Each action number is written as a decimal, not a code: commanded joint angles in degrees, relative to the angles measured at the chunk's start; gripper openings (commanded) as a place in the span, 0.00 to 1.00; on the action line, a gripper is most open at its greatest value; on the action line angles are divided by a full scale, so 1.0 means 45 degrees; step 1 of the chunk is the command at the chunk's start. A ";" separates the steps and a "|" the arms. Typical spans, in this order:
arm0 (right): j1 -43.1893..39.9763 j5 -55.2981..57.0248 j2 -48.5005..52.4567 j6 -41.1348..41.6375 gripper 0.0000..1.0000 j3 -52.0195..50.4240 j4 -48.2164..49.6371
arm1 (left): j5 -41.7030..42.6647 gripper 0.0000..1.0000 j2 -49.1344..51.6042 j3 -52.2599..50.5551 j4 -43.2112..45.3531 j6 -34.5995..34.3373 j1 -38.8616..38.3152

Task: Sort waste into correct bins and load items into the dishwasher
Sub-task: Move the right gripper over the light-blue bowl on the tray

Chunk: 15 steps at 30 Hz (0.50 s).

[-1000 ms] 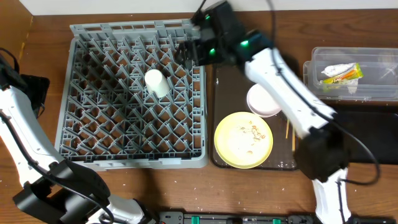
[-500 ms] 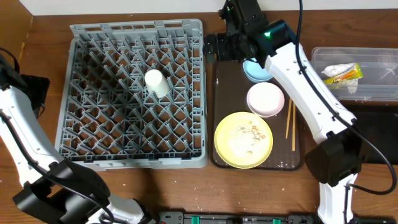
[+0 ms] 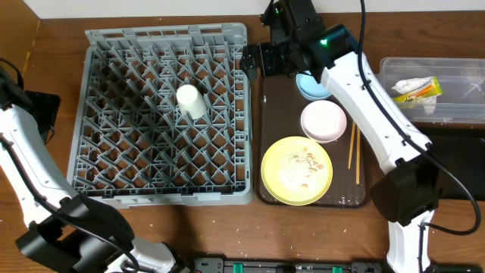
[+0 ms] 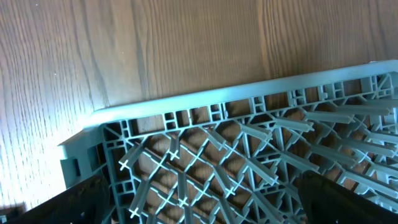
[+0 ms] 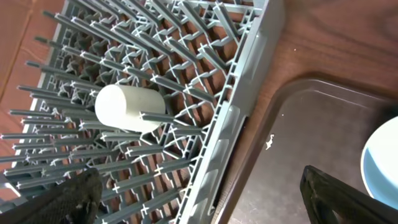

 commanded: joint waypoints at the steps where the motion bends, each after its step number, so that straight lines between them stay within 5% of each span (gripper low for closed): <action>1: -0.0034 -0.0185 0.0257 -0.0325 0.99 0.0005 0.0000 | -0.0253 0.98 -0.0257 -0.0034 -0.0049 -0.0117 0.0044; 15: 0.0107 0.0947 0.0267 -0.0228 0.99 -0.0005 -0.0073 | -0.0253 0.98 -0.0253 -0.0034 -0.0049 -0.0117 0.0044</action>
